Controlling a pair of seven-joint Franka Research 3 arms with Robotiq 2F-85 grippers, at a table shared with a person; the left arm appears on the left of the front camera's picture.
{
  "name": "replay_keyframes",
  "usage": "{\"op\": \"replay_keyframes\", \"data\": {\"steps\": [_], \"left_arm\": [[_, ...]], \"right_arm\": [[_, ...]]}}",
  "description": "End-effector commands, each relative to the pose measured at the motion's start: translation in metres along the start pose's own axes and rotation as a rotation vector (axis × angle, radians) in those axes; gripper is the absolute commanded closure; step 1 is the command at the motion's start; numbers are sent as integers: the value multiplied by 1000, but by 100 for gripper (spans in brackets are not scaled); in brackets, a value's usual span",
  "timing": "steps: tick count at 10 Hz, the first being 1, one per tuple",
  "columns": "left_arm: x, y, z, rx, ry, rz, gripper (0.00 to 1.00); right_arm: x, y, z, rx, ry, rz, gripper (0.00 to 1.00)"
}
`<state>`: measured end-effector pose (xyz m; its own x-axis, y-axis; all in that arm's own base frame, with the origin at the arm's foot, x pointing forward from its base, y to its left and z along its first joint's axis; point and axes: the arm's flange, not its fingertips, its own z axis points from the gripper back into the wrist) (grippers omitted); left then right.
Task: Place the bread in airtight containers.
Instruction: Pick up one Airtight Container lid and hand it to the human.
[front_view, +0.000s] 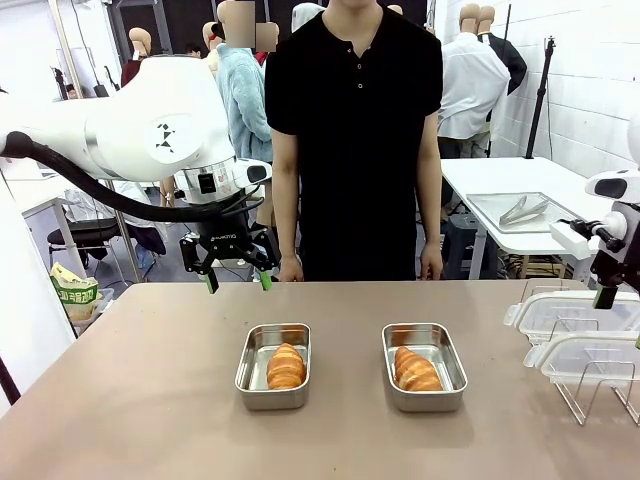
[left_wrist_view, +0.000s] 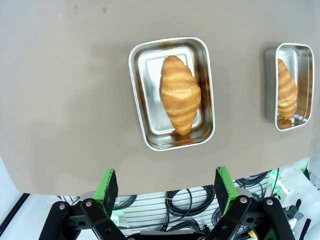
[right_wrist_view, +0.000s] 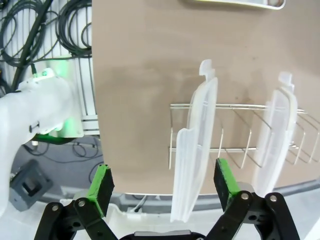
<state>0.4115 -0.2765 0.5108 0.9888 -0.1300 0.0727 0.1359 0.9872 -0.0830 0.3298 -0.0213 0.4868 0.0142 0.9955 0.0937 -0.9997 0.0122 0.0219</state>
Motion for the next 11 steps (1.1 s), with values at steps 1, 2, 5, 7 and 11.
{"op": "replay_keyframes", "data": {"steps": [1,2,5,7,11], "left_arm": [[-1,1,2,4,-5,1,0],[-1,1,2,4,-5,1,0],[-1,1,2,4,-5,1,0],[-1,1,2,4,-5,1,0],[-1,1,2,4,-5,1,0]], "right_arm": [[-4,-9,-9,-3,-29,48,0],[-6,-13,-13,8,-17,52,0],[-13,-24,-26,17,-64,23,0],[-15,-30,-29,21,-71,28,0],[-20,-33,-47,60,-69,24,0]]}}
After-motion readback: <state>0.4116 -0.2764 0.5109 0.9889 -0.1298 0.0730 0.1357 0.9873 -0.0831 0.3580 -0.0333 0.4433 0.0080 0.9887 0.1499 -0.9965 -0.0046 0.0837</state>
